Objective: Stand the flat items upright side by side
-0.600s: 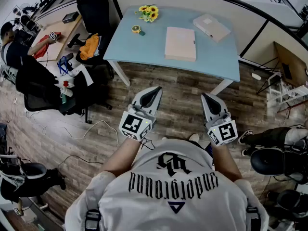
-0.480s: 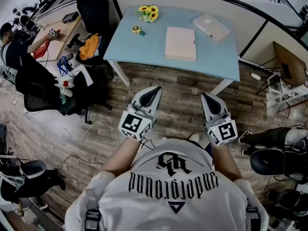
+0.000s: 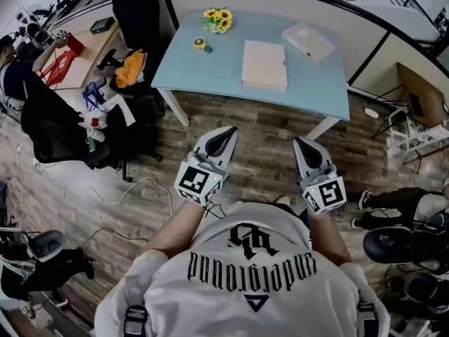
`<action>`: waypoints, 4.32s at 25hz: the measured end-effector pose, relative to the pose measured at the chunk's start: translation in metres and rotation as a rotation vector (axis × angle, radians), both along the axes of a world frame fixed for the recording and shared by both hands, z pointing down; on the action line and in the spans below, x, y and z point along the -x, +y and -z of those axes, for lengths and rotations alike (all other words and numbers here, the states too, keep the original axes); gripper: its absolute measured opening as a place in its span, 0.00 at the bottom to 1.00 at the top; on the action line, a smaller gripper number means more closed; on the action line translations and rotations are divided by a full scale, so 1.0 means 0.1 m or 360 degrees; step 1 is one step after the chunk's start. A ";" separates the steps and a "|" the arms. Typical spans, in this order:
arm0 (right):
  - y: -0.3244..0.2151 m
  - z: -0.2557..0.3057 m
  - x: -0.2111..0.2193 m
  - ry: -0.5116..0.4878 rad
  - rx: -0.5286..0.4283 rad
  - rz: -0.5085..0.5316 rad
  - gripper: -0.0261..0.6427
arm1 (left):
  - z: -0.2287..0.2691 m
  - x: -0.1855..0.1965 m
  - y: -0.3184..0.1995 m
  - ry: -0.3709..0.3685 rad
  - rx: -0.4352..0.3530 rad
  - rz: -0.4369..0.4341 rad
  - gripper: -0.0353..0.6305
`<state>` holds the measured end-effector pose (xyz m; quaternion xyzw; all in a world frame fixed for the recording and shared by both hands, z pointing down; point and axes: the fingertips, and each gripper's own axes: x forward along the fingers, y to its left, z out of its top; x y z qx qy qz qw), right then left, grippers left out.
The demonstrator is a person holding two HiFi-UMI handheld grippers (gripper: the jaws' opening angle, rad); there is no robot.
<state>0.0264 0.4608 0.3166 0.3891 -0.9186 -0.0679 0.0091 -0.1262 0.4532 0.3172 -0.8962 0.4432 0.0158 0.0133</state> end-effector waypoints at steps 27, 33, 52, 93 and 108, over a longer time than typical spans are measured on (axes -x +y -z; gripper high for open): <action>-0.93 -0.42 -0.08 -0.0052 0.0248 0.0025 0.50 | -0.48 0.02 -0.82 -0.0040 0.0214 0.0151 0.58; -1.53 -0.56 -0.25 -0.0073 0.0318 0.0059 0.50 | -0.68 -0.16 -1.41 -0.0049 0.0295 0.0165 0.59; -3.17 -0.76 -1.11 -0.0056 0.0459 0.0087 0.51 | -0.88 -1.13 -3.17 -0.0052 0.0386 0.0118 0.61; -5.70 -3.03 -0.23 0.0188 0.1459 -0.0149 0.55 | -3.19 0.02 -5.75 -0.0164 0.1356 -0.0127 0.68; -5.85 -4.02 -0.22 0.0105 0.2011 -0.0058 0.56 | -4.06 0.08 -5.82 -0.0046 0.1793 -0.0049 0.68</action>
